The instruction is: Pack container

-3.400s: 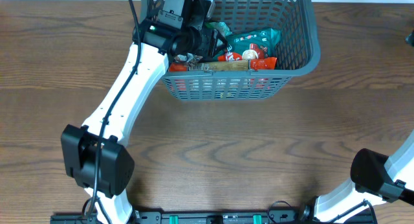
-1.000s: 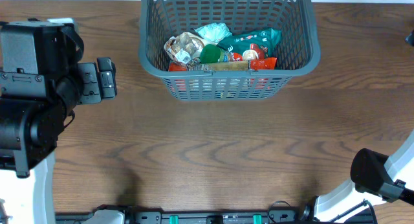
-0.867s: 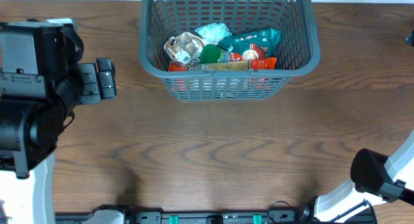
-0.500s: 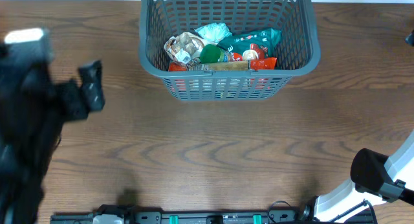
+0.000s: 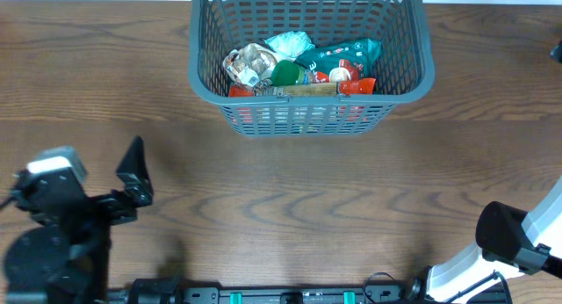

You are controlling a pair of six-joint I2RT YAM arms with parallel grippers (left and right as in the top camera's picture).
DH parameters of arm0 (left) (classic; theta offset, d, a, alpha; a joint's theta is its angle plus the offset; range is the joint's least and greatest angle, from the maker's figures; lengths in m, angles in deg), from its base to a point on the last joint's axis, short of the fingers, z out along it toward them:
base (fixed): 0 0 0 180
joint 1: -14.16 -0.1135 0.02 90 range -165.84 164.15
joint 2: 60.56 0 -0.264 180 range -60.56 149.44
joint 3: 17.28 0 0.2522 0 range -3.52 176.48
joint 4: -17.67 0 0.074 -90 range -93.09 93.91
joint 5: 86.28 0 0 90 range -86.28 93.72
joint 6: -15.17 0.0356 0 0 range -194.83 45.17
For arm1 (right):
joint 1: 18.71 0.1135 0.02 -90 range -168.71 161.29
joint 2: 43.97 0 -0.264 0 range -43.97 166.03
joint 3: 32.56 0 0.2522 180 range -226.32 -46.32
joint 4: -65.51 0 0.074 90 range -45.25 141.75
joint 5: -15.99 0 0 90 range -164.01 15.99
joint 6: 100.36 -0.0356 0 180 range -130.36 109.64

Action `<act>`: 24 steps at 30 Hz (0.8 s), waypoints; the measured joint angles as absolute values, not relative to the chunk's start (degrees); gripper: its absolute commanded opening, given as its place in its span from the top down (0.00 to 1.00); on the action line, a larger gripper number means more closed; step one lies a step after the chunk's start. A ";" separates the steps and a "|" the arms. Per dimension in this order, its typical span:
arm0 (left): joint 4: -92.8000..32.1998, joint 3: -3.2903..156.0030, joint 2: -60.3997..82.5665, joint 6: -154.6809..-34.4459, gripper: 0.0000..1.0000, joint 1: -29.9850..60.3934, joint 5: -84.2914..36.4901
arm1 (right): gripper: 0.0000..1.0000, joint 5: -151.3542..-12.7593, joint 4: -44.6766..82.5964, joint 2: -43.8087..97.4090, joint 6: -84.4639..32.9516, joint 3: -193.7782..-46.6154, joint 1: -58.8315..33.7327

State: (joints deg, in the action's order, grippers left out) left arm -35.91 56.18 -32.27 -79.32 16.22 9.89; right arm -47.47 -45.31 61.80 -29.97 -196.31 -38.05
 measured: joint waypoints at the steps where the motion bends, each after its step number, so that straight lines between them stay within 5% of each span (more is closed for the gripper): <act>1: -34.57 53.28 -33.82 -79.32 0.01 16.13 9.63 | 0.01 -47.49 -45.31 61.80 -29.97 -196.31 -38.05; 9: -23.89 31.44 -45.84 -79.32 0.01 16.07 6.55 | 0.01 -47.49 -45.33 61.80 -30.17 -196.31 -38.05; 24: -22.86 14.57 -55.98 -79.30 0.01 16.07 4.93 | 0.01 -47.47 -45.31 61.80 -30.32 -196.31 -38.05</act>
